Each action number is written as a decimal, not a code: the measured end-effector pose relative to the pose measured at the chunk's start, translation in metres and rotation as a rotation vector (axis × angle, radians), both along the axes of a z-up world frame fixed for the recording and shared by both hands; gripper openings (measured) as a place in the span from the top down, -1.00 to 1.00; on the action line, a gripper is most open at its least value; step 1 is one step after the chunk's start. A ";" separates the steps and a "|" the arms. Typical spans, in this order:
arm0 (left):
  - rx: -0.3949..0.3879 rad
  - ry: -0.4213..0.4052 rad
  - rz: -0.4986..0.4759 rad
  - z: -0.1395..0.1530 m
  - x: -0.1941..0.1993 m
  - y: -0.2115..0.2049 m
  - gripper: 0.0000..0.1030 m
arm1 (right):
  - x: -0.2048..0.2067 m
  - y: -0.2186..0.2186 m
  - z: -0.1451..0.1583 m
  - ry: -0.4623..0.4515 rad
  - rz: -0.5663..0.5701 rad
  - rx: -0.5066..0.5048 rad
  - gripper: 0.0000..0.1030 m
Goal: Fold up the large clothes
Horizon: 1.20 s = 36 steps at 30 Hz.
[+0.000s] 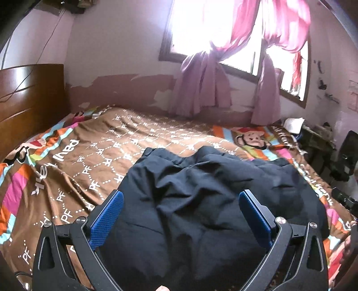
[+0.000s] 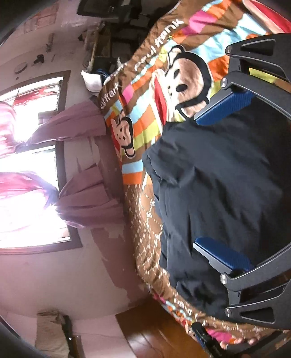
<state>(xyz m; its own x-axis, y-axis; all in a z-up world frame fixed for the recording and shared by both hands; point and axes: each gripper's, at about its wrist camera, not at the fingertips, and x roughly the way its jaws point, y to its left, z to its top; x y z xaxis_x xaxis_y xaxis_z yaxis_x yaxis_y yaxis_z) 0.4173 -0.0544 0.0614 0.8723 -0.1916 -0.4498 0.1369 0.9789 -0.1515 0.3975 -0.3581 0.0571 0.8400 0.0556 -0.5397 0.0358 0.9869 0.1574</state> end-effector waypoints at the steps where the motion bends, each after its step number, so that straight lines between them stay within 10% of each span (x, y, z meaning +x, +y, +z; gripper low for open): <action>1: 0.000 0.000 0.000 0.001 -0.003 0.000 -0.96 | -0.004 0.001 0.001 0.004 -0.001 0.009 -0.98; 24: 0.063 -0.043 0.046 0.000 -0.115 0.009 -0.96 | -0.121 0.065 0.013 -0.201 0.160 -0.066 -1.00; 36: 0.081 -0.027 0.048 -0.032 -0.148 -0.002 -0.96 | -0.154 0.089 -0.021 -0.094 0.233 -0.174 -1.00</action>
<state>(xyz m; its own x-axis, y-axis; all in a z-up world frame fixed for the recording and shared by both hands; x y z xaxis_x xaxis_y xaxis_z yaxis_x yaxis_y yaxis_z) 0.2692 -0.0559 0.0297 0.8917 -0.1134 -0.4382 0.0928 0.9933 -0.0682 0.2431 -0.2690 0.0365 0.8621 0.1660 -0.4788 -0.2014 0.9792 -0.0230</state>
